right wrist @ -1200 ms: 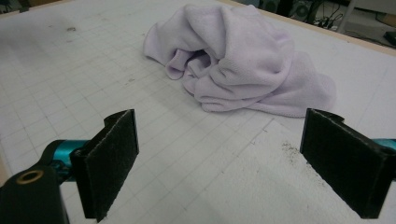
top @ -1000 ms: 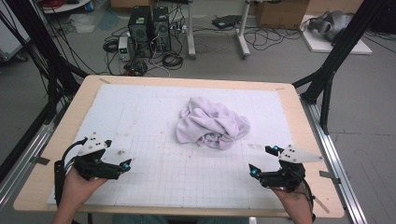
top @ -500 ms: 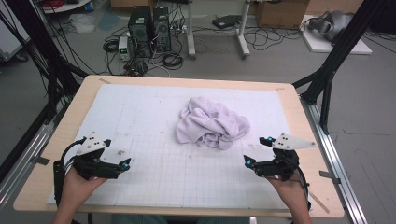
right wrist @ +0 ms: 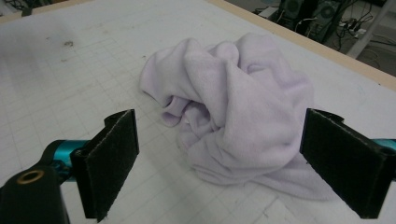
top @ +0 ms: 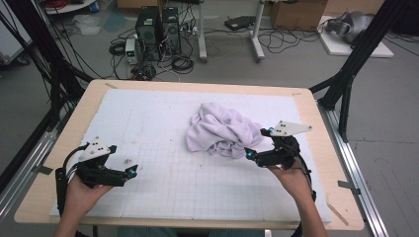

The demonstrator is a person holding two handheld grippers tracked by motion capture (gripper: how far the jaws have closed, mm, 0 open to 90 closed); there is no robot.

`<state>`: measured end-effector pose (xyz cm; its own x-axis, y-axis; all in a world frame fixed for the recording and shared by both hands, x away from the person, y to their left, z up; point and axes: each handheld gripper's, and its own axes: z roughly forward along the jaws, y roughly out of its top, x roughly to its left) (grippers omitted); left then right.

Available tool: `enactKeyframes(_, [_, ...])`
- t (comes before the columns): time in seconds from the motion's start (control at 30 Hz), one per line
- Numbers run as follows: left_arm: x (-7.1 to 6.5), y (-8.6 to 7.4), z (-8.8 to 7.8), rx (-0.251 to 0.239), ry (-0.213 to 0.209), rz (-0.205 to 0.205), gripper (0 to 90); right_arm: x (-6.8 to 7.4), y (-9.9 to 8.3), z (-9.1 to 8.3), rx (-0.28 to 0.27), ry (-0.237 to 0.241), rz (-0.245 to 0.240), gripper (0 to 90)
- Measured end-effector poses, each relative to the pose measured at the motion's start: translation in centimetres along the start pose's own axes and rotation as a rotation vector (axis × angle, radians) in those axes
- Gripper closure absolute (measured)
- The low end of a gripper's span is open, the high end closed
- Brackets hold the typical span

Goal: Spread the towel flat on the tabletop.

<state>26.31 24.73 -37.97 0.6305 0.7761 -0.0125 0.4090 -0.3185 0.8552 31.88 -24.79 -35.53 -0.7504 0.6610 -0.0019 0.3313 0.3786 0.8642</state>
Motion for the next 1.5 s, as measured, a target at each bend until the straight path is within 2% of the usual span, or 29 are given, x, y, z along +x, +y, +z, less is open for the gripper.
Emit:
enactKeyframes(0.2, [-0.4, 0.5, 0.3, 0.002, -0.002, 0.012, 1.8, -0.5, 1.3, 1.4, 0.008, 0.016, 0.004, 11.8])
enactKeyframes(0.27, [-0.4, 0.6, 0.4, 0.002, -0.005, 0.012, 1.8, -1.0, 2.0, 1.9, 0.014, 0.055, 0.035, 14.0])
enactKeyframes(0.43, [-0.4, 0.7, 0.7, 0.002, -0.009, 0.01, 1.8, -1.7, 3.7, 3.3, 0.032, 0.051, 0.038, 15.0])
enactKeyframes(0.47, [-0.3, 0.7, 0.7, 0.003, -0.009, 0.01, 1.8, -1.9, 4.2, 4.3, 0.051, 0.053, 0.031, 15.6])
enactKeyframes(0.57, [-0.3, 0.6, 0.9, 0.005, -0.013, 0.006, 1.8, -2.1, 4.3, 6.0, 0.079, 0.057, 0.017, 17.5])
enactKeyframes(0.6, [-0.3, 0.6, 0.9, 0.005, -0.013, 0.006, 1.8, -2.1, 4.3, 6.0, 0.079, 0.057, 0.017, 17.5])
enactKeyframes(0.67, [-0.3, 0.6, 0.9, 0.005, -0.014, 0.004, 1.8, -2.2, 3.9, 7.8, 0.128, 0.063, 0.023, 19.5])
enactKeyframes(0.73, [-0.2, 0.6, 0.9, 0.009, -0.014, 0.008, 1.8, -2.3, 3.7, 8.7, 0.143, 0.066, 0.034, 21.6])
enactKeyframes(0.87, [-0.2, 0.5, 0.9, 0.008, -0.014, 0.01, 1.8, -2.3, 3.4, 10.5, 0.179, 0.068, 0.038, 32.1])
enactKeyframes(0.9, [-0.3, 0.5, 0.9, 0.007, -0.014, 0.009, 1.8, -2.3, 3.4, 10.5, 0.179, 0.068, 0.038, 32.1])
enactKeyframes(0.97, [-0.3, 0.5, 0.9, 0.01, -0.015, 0.008, 1.8, -2.0, 3.2, 11.9, 0.235, 0.044, 0.014, 42.9])
enactKeyframes(1.03, [-0.4, 0.4, 0.9, 0.01, -0.012, 0.011, 1.8, -1.8, 3.1, 12.5, 0.262, 0.053, 0.003, 55.3])
enactKeyframes(1.07, [-0.4, 0.4, 0.9, 0.01, -0.012, 0.011, 1.8, -1.7, 3.0, 12.7, 0.272, 0.073, -0.004, 64.0])
enactKeyframes(1.1, [-0.5, 0.3, 1.0, 0.011, -0.013, 0.012, 1.8, -1.5, 3.1, 12.9, 0.278, 0.092, -0.012, 72.9])
enactKeyframes(1.13, [-0.5, 0.3, 1.0, 0.012, -0.014, 0.014, 1.8, -1.5, 3.1, 12.9, 0.278, 0.092, -0.012, 72.9])
enactKeyframes(1.17, [-0.5, 0.2, 0.9, 0.014, -0.015, 0.014, 1.8, -1.1, 3.3, 12.9, 0.276, 0.111, -0.032, 78.6])
enactKeyframes(1.3, [-0.4, 0.2, 0.8, 0.014, -0.013, 0.013, 1.8, 0.0, 4.2, 11.8, 0.217, 0.179, -0.054, 80.2])
enactKeyframes(1.33, [-0.4, 0.3, 0.7, 0.012, -0.015, 0.012, 1.8, 0.0, 4.2, 11.8, 0.217, 0.179, -0.054, 80.2])
enactKeyframes(1.37, [-0.6, 0.5, 0.7, 0.007, -0.017, 0.013, 1.8, 0.7, 4.9, 10.8, 0.175, 0.226, -0.067, 80.7])
enactKeyframes(1.4, [-0.6, 0.6, 0.7, 0.008, -0.017, 0.021, 1.8, 1.3, 5.3, 10.1, 0.154, 0.247, -0.076, 80.7])
enactKeyframes(1.5, [-1.0, 0.9, 0.7, 0.008, -0.02, 0.029, 2.0, 3.1, 6.2, 8.1, 0.117, 0.274, -0.135, 80.8])
